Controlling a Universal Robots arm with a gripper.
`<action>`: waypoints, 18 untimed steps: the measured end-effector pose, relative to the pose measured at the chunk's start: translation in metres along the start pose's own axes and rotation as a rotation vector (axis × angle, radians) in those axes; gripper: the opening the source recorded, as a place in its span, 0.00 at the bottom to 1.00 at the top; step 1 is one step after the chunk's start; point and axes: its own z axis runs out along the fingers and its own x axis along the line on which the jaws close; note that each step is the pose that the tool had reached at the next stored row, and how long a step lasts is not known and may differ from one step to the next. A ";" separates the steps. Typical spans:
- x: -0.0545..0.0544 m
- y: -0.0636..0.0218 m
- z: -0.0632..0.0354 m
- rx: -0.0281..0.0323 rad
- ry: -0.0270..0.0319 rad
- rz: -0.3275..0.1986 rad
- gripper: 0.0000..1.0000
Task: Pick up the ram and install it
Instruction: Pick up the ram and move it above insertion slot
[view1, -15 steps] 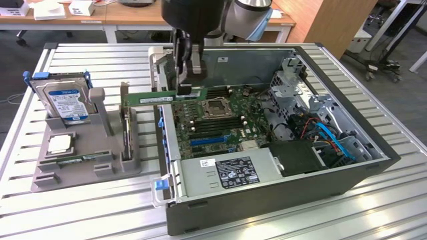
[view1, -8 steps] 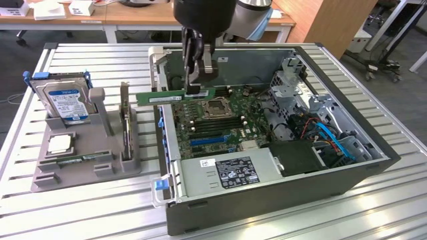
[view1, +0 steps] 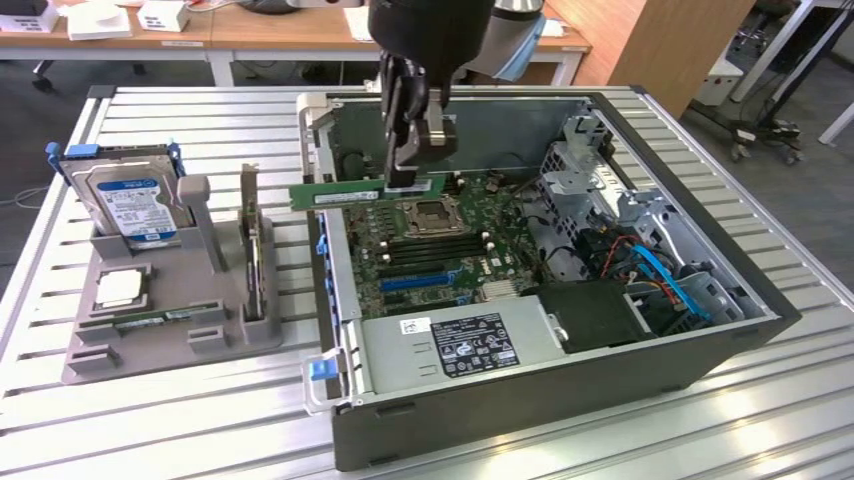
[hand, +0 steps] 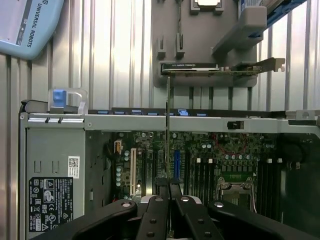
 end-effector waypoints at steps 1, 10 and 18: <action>0.000 -0.0017 -0.0001 -0.0001 0.0000 0.000 0.11; 0.000 -0.0123 -0.0006 -0.0001 0.0000 0.000 0.11; 0.000 -0.0369 -0.0017 0.0000 0.0000 0.000 0.11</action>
